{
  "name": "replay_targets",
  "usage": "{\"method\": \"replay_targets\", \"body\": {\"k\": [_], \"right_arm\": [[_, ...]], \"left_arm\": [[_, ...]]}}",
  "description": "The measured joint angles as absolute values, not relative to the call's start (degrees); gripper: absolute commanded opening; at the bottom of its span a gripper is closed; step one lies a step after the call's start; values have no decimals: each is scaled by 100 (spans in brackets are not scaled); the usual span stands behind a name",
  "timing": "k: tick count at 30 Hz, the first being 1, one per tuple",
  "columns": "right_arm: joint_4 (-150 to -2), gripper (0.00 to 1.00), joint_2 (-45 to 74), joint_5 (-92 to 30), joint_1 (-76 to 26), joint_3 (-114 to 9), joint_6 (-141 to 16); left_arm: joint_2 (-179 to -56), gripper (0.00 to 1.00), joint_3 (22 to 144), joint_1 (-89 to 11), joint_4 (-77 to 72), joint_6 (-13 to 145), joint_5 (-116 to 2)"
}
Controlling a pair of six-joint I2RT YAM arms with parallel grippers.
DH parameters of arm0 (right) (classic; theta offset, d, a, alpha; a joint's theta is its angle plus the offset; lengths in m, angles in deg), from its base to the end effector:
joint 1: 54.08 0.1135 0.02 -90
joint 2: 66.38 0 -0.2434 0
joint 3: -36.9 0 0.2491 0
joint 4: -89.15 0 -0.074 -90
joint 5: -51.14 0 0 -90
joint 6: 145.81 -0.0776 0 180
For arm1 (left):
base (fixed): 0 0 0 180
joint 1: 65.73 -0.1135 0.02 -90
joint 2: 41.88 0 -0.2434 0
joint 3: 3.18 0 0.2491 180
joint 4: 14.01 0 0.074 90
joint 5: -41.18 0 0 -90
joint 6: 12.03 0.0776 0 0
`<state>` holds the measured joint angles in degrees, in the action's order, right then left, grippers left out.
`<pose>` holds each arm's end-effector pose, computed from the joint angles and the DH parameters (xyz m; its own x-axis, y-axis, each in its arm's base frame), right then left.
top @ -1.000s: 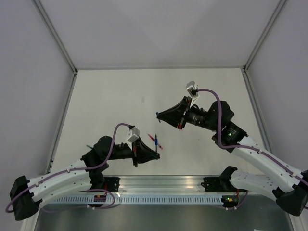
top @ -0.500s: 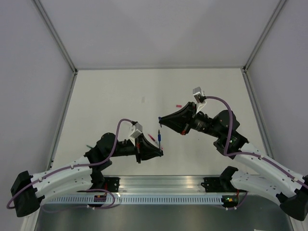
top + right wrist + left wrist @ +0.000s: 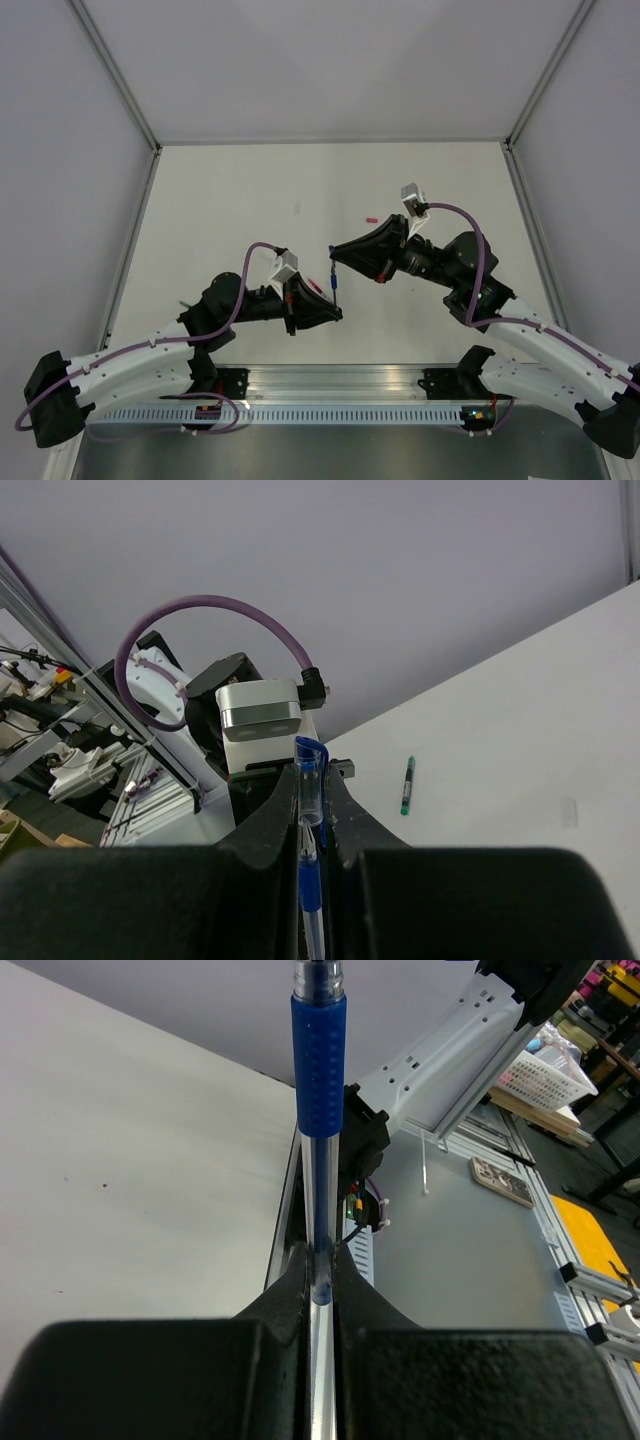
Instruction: Insert the pens into the pen caps
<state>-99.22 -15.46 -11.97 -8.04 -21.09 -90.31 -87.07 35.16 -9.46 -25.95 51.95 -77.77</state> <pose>0.1495 0.2056 0.3712 -0.3827 0.3309 -0.8626 -0.8832 0.1431 0.4467 0.1004 -0.2181 0.2691 -0.3924 -0.1036 -0.9139 0.9162 0.0439 -0.3984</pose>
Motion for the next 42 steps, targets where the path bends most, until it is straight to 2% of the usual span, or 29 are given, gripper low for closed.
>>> {"method": "replay_targets", "body": {"k": [22,35,42], "right_arm": [[-10009,0,-1756,-1238,-734,-1798,-9011],[-11400,0,-1861,-1680,-586,-854,-9158],[-11513,0,-1911,-1903,-575,-786,-9020]], "left_arm": [[-8818,2,3623,-946,-2595,5188,-7772],[-8879,2,3623,-928,-2529,5033,-7527],[-8846,2,3724,-895,-2348,4981,-7221]]}}
